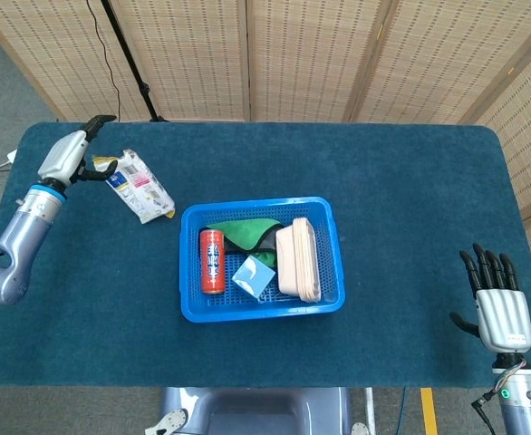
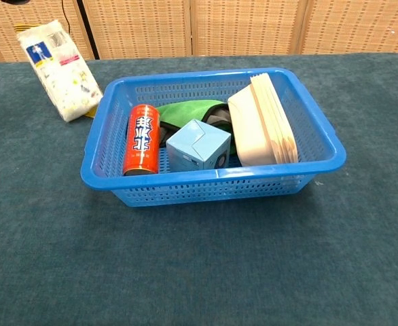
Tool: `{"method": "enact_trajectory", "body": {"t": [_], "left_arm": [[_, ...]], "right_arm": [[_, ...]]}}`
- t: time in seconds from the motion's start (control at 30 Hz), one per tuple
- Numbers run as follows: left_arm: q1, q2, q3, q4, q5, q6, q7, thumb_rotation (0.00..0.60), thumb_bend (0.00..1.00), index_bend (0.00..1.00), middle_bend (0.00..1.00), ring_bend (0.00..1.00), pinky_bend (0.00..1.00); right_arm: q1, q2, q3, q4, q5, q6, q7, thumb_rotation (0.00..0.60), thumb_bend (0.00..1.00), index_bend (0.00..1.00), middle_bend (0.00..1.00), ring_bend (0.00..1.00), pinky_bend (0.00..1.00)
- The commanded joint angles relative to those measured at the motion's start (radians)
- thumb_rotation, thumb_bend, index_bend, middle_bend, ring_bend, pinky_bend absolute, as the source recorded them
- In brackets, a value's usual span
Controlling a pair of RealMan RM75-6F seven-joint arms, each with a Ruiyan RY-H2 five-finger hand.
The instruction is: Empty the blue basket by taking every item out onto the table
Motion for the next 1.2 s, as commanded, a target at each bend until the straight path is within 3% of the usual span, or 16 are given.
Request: {"method": "enact_trajectory", "body": {"t": [0.03,0.2,0.23,0.27,0.4,0.57,0.87,1.2], "left_arm": [[0.019,-0.010,0.000,0.011,0.076,0.127,-0.037,0.600,0.24,0.00,0.00,0.00,0.00],[0.036,0.069,0.027,-0.125,0.222,0.266,-0.021,0.600,0.24,0.00,0.00,0.00,0.00],[0.026,0.089,0.070,-0.199,0.342,0.327,0.066,0.600,0.24,0.00,0.00,0.00,0.00],[0.033,0.099,0.085,-0.248,0.369,0.350,0.117,0.600,0.24,0.00,0.00,0.00,0.00],[0.032,0.097,0.116,-0.331,0.403,0.358,0.224,0.600,0.24,0.00,0.00,0.00,0.00],[0.017,0.098,0.164,-0.424,0.423,0.301,0.270,0.600,0.24,0.00,0.00,0.00,0.00],[-0.041,0.071,0.182,-0.522,0.365,0.153,0.451,0.600,0.24,0.00,0.00,0.00,0.00],[-0.105,-0.081,0.192,-0.514,0.175,-0.016,0.662,0.600,0.24,0.00,0.00,0.00,0.00]], "right_arm": [[-0.001,0.003,0.000,-0.003,0.004,-0.004,-0.003,0.600,0.00,0.00,0.00,0.00,0.00],[-0.002,0.007,0.001,-0.009,0.009,-0.004,-0.002,0.600,0.00,0.00,0.00,0.00,0.00],[-0.004,0.010,0.003,-0.012,0.011,-0.003,0.002,0.600,0.00,0.00,0.00,0.00,0.00],[-0.004,0.012,0.003,-0.015,0.012,-0.004,0.004,0.600,0.00,0.00,0.00,0.00,0.00],[-0.006,0.020,0.005,-0.020,0.016,-0.004,0.013,0.600,0.00,0.00,0.00,0.00,0.00],[-0.010,0.030,0.011,-0.024,0.023,0.000,0.028,0.600,0.00,0.00,0.00,0.00,0.00],[-0.012,0.040,0.015,-0.030,0.028,-0.001,0.043,0.600,0.00,0.00,0.00,0.00,0.00],[-0.010,0.034,0.023,-0.012,0.032,0.007,0.032,0.600,0.00,0.00,0.00,0.00,0.00]]}}
